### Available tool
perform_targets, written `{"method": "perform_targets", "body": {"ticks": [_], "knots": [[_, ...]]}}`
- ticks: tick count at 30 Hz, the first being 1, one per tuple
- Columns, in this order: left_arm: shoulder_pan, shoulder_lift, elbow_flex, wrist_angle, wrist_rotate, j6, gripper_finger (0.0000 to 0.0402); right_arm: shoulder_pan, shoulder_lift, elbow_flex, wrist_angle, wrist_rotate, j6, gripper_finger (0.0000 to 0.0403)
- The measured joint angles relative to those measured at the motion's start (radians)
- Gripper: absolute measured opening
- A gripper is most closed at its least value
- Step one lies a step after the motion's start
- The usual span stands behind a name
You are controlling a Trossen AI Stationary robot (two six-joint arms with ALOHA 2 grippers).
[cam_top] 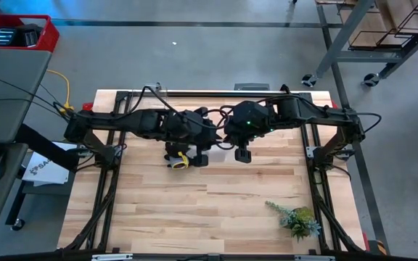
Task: Roll bandage
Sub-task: Close the transparent zip bag
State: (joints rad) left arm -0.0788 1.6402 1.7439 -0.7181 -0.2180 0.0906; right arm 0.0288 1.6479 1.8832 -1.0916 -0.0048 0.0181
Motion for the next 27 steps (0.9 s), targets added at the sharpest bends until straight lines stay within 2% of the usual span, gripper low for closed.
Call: {"method": "perform_targets", "body": {"ticks": [10, 19, 27], "knots": [[0.007, 0.000, 0.000, -0.003, -0.008, -0.009, 0.0004, 0.000, 0.000, 0.000, 0.005, 0.000, -0.001, 0.0000], [0.005, -0.009, 0.001, -0.109, -0.010, -0.075, 0.0001, -0.003, 0.003, 0.000, 0.019, 0.001, -0.008, 0.0000], [0.009, -0.077, -0.001, -0.133, -0.010, -0.087, 0.0001, -0.003, 0.002, 0.003, 0.020, 0.033, 0.011, 0.0000]]}}
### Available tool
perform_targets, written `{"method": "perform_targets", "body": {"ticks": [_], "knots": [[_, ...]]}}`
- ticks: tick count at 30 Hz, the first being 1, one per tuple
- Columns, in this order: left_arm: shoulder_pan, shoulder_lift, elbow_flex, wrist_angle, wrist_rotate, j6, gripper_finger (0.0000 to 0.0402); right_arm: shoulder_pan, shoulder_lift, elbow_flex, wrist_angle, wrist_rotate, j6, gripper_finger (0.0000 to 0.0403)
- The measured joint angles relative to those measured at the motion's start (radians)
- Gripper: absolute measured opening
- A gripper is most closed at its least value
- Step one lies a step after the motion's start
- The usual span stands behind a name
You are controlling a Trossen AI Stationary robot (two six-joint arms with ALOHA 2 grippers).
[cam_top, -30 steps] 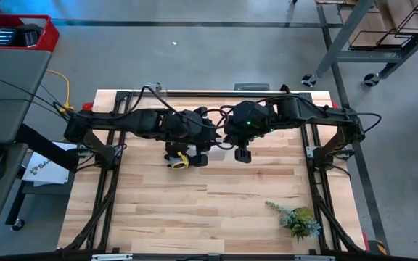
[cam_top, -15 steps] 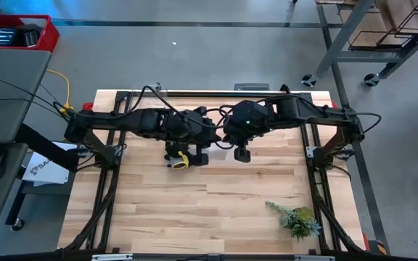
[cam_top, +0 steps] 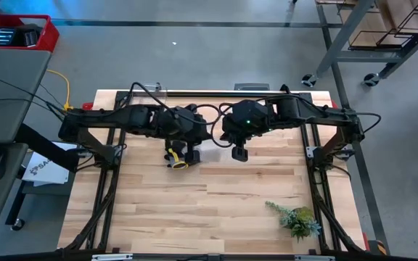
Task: Roll bandage
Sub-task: Close the transparent zip bag
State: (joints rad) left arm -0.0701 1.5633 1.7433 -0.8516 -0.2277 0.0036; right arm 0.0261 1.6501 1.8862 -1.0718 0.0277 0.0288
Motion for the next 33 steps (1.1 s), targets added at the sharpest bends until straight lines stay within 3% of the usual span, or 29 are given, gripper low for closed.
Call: {"method": "perform_targets", "body": {"ticks": [20, 33], "knots": [[0.005, -0.048, -0.001, -0.071, -0.009, 0.000, 0.0000, 0.000, -0.002, -0.001, -0.119, 0.051, 0.041, 0.0000], [0.012, -0.018, -0.001, 0.007, 0.006, 0.008, 0.0000, 0.000, -0.003, -0.004, -0.019, 0.048, 0.077, 0.0012]]}}
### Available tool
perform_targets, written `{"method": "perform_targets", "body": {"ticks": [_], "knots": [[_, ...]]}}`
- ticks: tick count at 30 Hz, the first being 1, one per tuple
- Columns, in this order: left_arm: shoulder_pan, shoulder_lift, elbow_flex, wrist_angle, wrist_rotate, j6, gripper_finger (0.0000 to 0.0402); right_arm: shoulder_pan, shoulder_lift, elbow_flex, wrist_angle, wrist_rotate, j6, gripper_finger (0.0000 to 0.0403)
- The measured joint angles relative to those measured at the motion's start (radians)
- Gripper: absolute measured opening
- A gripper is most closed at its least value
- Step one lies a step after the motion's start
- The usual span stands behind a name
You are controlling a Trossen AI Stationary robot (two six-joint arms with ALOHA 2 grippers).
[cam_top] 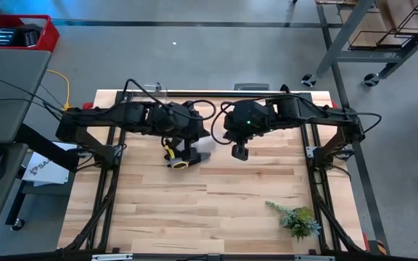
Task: Roll bandage
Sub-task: Close the transparent zip bag, then put the transparent zip bag into the transparent bin
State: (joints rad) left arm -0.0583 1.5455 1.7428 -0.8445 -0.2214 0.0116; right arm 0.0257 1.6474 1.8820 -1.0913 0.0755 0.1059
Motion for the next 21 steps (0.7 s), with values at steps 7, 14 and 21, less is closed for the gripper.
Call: {"method": "perform_targets", "body": {"ticks": [7, 14, 21], "knots": [[0.000, -0.014, 0.000, -0.043, -0.018, 0.000, 0.0000, 0.000, 0.000, 0.000, -0.104, 0.054, -0.034, 0.0095], [0.000, -0.048, 0.000, -0.119, -0.038, -0.009, 0.0000, 0.008, -0.003, 0.000, -0.241, 0.137, -0.008, 0.0012], [0.036, -0.135, 0.000, -0.333, -0.218, -0.247, 0.0000, -0.003, -0.033, 0.001, -0.262, 0.317, 0.077, 0.0013]]}}
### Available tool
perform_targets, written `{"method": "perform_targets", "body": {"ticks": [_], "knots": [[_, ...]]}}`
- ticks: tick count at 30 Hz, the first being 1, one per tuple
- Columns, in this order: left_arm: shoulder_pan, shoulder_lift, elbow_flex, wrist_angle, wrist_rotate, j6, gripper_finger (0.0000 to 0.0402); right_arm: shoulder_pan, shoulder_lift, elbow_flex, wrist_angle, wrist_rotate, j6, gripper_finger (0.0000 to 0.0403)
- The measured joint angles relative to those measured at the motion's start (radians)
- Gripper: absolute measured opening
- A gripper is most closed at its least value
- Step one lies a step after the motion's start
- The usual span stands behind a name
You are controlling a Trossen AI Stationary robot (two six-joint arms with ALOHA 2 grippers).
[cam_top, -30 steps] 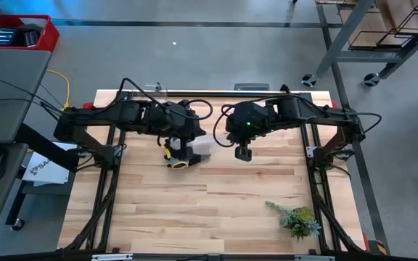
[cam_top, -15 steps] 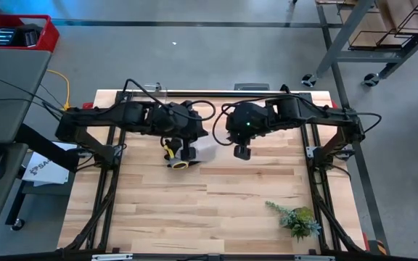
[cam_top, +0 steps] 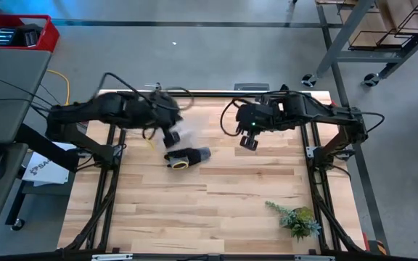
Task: Roll bandage
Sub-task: Put the transparent zip bag into the transparent bin
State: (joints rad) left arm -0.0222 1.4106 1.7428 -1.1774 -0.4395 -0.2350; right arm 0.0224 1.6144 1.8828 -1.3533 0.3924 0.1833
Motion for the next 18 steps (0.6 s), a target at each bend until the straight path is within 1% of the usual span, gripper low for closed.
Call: {"method": "perform_targets", "body": {"ticks": [2, 5, 10, 13, 14, 16, 18], "knots": [[0.016, -0.035, -0.005, -0.042, -0.079, -0.087, 0.0000, -0.016, -0.008, 0.000, 0.003, -0.008, 0.003, 0.0004], [0.046, -0.091, -0.050, -0.072, -0.204, -0.228, 0.0000, -0.035, -0.013, 0.000, 0.004, -0.011, 0.003, 0.0006], [0.107, -0.206, -0.213, -0.156, -0.389, -0.513, 0.0000, -0.060, -0.014, 0.001, 0.010, -0.033, -0.001, 0.0001], [0.165, -0.274, -0.315, -0.188, -0.499, -0.691, 0.0000, -0.063, -0.014, 0.001, 0.031, -0.047, -0.010, 0.0000], [0.185, -0.293, -0.344, -0.182, -0.521, -0.719, 0.0000, -0.062, -0.014, 0.001, 0.037, -0.055, -0.023, 0.0000], [0.223, -0.324, -0.396, -0.138, -0.544, -0.720, 0.0000, -0.062, -0.014, 0.001, 0.045, -0.073, -0.032, 0.0000], [0.264, -0.338, -0.446, -0.067, -0.549, -0.655, 0.0000, -0.062, -0.014, 0.001, 0.057, -0.075, -0.035, 0.0000]]}}
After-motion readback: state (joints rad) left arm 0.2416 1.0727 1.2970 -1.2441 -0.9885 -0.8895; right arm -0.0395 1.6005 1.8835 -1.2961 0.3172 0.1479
